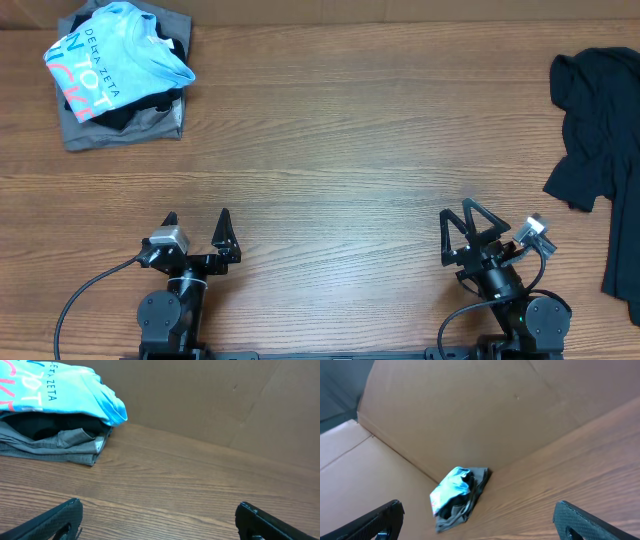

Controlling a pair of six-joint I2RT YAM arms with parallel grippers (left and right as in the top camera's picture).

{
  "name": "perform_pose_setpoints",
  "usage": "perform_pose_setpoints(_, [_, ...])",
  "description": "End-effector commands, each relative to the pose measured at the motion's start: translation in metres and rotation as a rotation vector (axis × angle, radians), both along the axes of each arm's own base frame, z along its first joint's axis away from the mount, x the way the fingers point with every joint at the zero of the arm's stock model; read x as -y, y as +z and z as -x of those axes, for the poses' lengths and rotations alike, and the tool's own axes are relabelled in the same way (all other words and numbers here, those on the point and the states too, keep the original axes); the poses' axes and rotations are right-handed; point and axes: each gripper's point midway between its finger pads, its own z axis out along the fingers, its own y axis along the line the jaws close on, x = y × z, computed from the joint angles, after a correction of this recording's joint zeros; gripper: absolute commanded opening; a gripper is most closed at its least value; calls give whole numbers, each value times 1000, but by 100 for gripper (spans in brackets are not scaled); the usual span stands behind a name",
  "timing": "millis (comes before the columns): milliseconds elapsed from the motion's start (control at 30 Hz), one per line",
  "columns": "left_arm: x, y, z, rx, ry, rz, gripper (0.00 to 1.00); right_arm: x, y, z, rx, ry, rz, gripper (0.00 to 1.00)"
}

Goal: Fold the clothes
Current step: 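Reach the right gripper to the crumpled black T-shirt at right, then grasp the black T-shirt with the right gripper and lift it toward center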

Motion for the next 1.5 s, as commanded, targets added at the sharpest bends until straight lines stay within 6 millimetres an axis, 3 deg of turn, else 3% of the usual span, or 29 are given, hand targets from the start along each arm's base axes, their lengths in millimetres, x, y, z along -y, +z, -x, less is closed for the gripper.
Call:
perform_pose_setpoints(0, [-1,0,0,6,5,-21,100,15,32,0,101,-111,91,100])
perform_pose_setpoints(200, [-1,0,0,7,5,-21,100,56,73,-24,46,-379,265,100])
perform_pose_setpoints(300, [-1,0,0,6,5,-21,100,73,88,-53,-62,-463,378,100])
perform_pose_setpoints(433, [-1,0,0,7,5,-21,100,99,85,-106,-320,-533,535,100])
perform_pose_setpoints(633, [-1,0,0,7,5,-21,100,162,40,-176,-799,-533,629,100])
perform_pose_setpoints(800, [-1,0,0,7,5,-21,100,207,-2,-207,-1052,-525,616,100])
perform_pose_setpoints(1033, [-1,0,0,6,5,-21,100,242,-53,-244,-1065,-520,698,100])
perform_pose_setpoints(1133, [-1,0,0,6,5,-21,100,268,-75,-255,-1080,-609,737,100])
perform_pose_setpoints(1333, [-1,0,0,7,5,-21,100,302,-116,-279,-1058,-691,729,99])
perform_pose_setpoints(1467, [-1,0,0,6,5,-21,100,316,-133,-292,-1024,-725,717,95])
